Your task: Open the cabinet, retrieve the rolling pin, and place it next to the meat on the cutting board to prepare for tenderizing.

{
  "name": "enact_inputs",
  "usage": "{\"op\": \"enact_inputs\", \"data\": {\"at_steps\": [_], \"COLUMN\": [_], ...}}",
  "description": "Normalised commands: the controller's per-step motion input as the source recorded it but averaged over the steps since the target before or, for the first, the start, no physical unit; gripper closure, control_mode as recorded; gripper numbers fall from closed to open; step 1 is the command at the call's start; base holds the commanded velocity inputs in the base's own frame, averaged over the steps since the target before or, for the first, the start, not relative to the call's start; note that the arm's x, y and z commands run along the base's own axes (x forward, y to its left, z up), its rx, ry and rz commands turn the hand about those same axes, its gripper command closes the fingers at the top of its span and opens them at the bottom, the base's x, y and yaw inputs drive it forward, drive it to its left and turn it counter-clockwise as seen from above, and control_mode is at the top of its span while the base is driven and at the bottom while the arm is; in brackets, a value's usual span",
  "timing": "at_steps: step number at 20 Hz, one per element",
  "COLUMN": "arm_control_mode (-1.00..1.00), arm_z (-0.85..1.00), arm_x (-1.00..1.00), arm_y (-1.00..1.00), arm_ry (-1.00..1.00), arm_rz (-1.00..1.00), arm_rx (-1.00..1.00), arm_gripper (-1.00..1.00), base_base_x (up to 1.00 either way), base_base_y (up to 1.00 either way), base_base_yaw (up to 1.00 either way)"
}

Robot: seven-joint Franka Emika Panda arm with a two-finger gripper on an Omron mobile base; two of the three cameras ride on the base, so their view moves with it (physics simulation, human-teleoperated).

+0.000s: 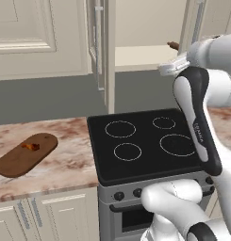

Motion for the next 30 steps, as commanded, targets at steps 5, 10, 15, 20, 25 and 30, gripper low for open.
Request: {"op": "enact_inputs", "data": {"at_steps": [5,10,15,20,25,30], "arm_control_mode": [-1.00,-1.00,-1.00,-1.00,-1.00,-1.00], "arm_z": [0.00,-0.02,0.00,0.00,-0.02,-0.05], "arm_x": [0.26,0.71,0.75,0.54,0.32,0.19], "arm_y": [0.24,0.07,0.00,0.00,-0.02,-0.09], "arm_ry": [0.04,0.20,0.15,0.05,0.00,-0.02], "arm_rz": [0.00,-0.12,-0.09,-0.03,0.00,0.00], "arm_rx": [-0.23,-0.15,-0.09,-0.08,-0.10,-0.12], "arm_gripper": [-1.00,-1.00,-1.00,-1.00,-1.00,-1.00], "base_base_x": [0.00,0.00,0.00,0.00,0.00,0.00], "base_base_y": [0.00,0.00,0.00,0.00,0.00,0.00], "base_base_yaw": [0.00,0.00,0.00,0.00,0.00,0.00]}}
